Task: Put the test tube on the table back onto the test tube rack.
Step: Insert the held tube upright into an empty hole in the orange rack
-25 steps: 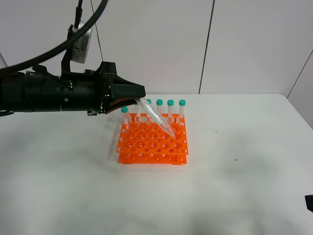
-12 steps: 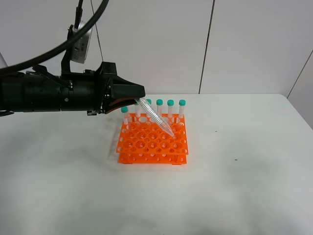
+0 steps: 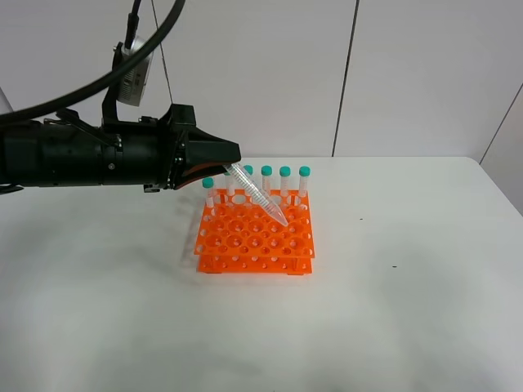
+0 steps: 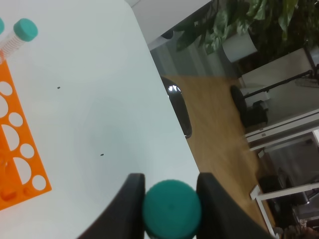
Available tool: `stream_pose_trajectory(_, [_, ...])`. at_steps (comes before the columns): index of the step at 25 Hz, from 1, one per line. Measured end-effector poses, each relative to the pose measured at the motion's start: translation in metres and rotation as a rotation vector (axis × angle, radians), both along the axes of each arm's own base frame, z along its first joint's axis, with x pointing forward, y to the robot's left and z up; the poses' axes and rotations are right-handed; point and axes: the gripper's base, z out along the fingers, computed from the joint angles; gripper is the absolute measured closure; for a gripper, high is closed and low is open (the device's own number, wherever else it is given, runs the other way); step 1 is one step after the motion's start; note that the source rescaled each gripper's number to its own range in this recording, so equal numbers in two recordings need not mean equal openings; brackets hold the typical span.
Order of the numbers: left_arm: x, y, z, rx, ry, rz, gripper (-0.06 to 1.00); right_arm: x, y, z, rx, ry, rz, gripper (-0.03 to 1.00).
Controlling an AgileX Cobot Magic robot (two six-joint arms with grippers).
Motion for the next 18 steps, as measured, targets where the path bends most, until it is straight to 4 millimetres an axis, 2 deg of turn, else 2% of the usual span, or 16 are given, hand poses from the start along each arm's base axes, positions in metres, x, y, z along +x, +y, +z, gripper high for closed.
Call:
stream_pose_trajectory(11, [0.0000, 0.0000, 0.0000, 0.001, 0.000, -0.001, 0.94, -0.0010, -0.0002, 0.0001, 0.002, -0.003, 0.083, -0.03])
stream_pose_trajectory(18, [0.0000, 0.0000, 0.0000, 0.001, 0.000, -0.001, 0.94, -0.0008, 0.0000, 0.0001, 0.003, -0.003, 0.053, -0.03])
